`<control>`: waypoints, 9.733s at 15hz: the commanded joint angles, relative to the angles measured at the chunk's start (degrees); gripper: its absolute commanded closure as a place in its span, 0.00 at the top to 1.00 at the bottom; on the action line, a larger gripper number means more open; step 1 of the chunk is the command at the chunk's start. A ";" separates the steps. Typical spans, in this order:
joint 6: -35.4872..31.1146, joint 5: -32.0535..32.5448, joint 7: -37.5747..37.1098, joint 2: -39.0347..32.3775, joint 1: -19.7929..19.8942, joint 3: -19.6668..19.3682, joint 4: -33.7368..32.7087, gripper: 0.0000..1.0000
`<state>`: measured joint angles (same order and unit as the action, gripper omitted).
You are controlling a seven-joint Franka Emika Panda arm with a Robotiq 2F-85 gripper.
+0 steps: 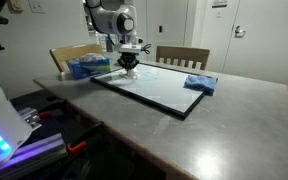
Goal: Pick up the wipe and rub the white board
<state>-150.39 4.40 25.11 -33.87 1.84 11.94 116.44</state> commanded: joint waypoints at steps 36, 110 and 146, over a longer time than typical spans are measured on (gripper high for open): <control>19.65 1.83 -5.60 -13.96 -2.49 -7.50 -20.55 0.00; 29.14 0.71 -3.48 -18.70 -2.77 -8.79 -30.14 0.00; 27.07 0.65 -14.39 -9.86 -3.24 -9.74 -14.24 0.00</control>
<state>-118.30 4.18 11.87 -41.22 -1.77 3.03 98.61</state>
